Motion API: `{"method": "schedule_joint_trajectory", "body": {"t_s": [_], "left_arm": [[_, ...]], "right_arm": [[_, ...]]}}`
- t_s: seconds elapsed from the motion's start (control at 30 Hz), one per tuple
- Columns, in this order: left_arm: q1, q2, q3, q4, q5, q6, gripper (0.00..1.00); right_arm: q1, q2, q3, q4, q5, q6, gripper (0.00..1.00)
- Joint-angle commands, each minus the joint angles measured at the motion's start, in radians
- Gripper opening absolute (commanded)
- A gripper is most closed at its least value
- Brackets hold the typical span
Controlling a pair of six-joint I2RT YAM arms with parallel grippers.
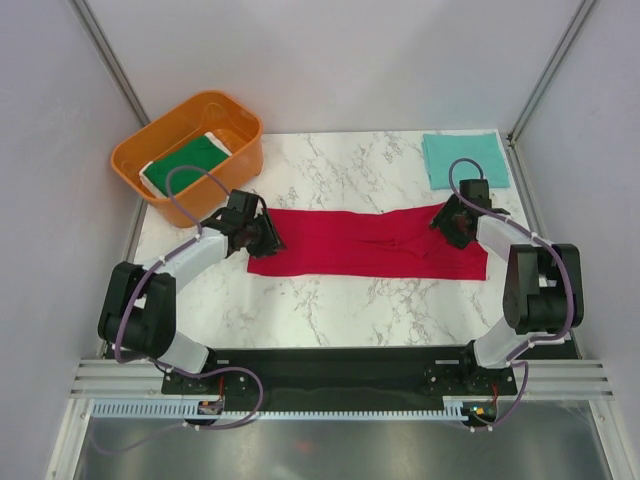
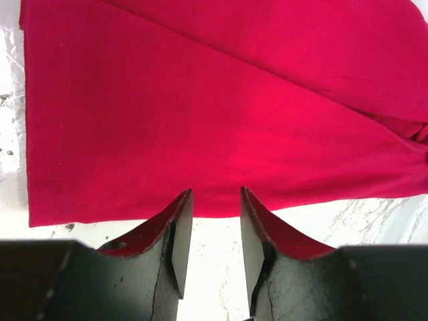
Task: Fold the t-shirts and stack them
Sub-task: Fold the tshirt
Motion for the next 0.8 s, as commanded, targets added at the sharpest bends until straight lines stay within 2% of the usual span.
{"method": "schedule_joint_trajectory", "body": {"t_s": [0.0,0.47,0.77], "left_arm": [[0.004,0.012,0.025,0.036,0.027,0.036,0.41],[0.004,0.026,0.048,0.039,0.017,0.039,0.41],[0.004,0.028,0.034,0.042,0.016,0.030,0.41]], "right_arm": [[0.006,0.020,-0.011,0.067,0.008,0.017,0.67],[0.009,0.044,-0.003,0.133,0.012,0.036,0.66],[0.067,0.106,0.130,0.185,-0.018,0.059,0.66]]}}
